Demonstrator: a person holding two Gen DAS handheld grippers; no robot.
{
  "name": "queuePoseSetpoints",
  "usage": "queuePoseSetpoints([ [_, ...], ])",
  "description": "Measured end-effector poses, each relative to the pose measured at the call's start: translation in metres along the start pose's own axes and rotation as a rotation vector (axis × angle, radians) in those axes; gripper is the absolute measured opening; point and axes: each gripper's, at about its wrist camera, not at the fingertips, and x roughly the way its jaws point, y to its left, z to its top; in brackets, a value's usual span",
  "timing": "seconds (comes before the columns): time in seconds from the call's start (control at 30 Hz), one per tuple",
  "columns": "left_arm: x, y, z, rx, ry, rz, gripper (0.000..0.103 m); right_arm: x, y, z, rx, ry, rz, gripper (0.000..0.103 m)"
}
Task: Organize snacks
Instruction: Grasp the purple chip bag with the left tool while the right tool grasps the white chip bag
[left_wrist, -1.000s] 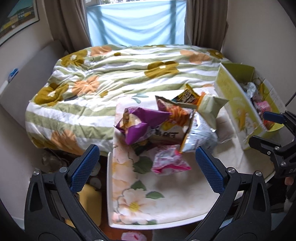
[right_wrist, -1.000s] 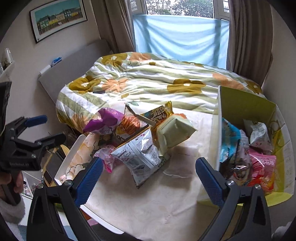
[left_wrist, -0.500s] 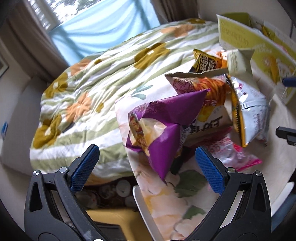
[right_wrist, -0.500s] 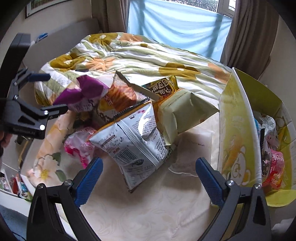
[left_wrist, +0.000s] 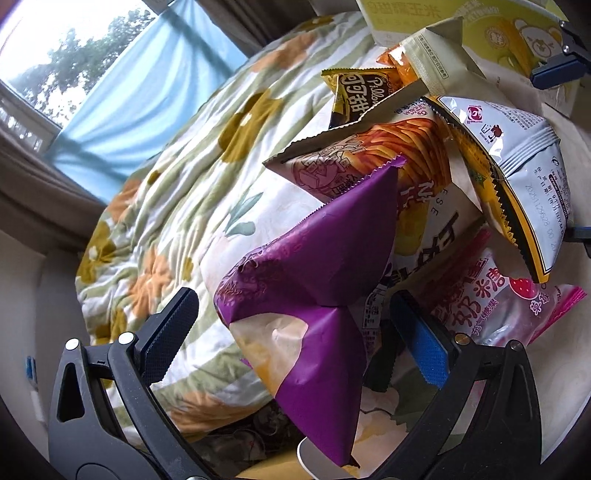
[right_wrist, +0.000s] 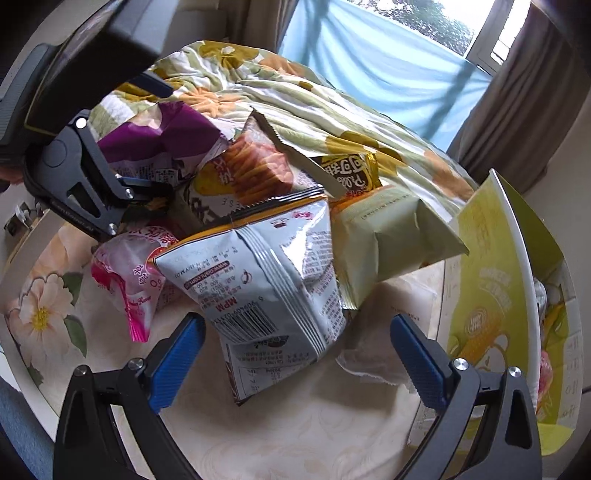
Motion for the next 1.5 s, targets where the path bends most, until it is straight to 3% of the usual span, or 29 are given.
queuePoseSetpoints([
  [0.07, 0.003, 0.0, 0.0, 0.006, -0.005, -0.017, 0.102, 0.003, 0.004, 0.001, -0.023, -0.002, 0.0, 0.1],
  [0.27, 0.003, -0.008, 0.002, 0.048, -0.01, -0.016, 0.088, 0.013, 0.009, 0.005, -0.034, -0.005, 0.008, 0.099],
  [0.47, 0.001, -0.009, -0.003, 0.045, -0.004, -0.069, 0.075, 0.021, 0.01, 0.013, -0.042, -0.007, 0.027, 0.099],
  [0.67, -0.001, 0.002, -0.007, 0.011, 0.008, -0.076, 0.061, 0.032, 0.01, 0.017, -0.049, 0.011, 0.075, 0.09],
  [1.1, -0.016, 0.015, -0.01, -0.086, 0.016, -0.11, 0.054, 0.026, 0.005, 0.013, -0.018, 0.02, 0.122, 0.064],
  [1.5, -0.053, 0.027, -0.017, -0.192, -0.009, -0.1, 0.049, -0.005, 0.001, 0.012, 0.042, -0.011, 0.138, 0.061],
])
